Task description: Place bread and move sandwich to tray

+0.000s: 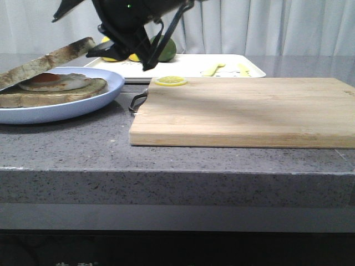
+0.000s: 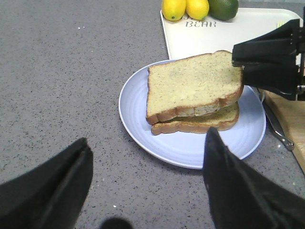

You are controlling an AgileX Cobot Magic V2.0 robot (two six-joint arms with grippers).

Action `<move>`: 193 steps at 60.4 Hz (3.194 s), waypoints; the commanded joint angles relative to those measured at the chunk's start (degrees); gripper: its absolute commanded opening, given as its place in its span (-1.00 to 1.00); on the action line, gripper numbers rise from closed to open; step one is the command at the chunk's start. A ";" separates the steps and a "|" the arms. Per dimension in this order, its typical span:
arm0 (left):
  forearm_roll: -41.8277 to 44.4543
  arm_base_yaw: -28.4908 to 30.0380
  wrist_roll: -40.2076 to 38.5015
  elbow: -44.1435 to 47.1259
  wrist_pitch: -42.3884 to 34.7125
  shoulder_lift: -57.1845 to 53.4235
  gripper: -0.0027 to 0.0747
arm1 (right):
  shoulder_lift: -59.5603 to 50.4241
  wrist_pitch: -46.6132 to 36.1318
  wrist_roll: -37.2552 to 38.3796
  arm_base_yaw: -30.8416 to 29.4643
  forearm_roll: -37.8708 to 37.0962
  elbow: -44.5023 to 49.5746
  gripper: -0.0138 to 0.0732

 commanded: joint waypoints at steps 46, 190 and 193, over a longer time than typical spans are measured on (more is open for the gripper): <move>0.00 -0.47 -0.35 -1.62 -4.30 0.69 0.29 | -42.47 33.31 25.92 -6.61 -84.26 6.75 0.43; -42.36 19.81 25.56 -23.72 4.36 59.26 -0.04 | -73.79 15.88 25.11 0.43 -88.59 39.88 0.43; -43.42 19.81 25.86 -23.72 4.36 59.60 -0.07 | -73.79 15.88 25.11 0.43 -88.59 39.88 0.43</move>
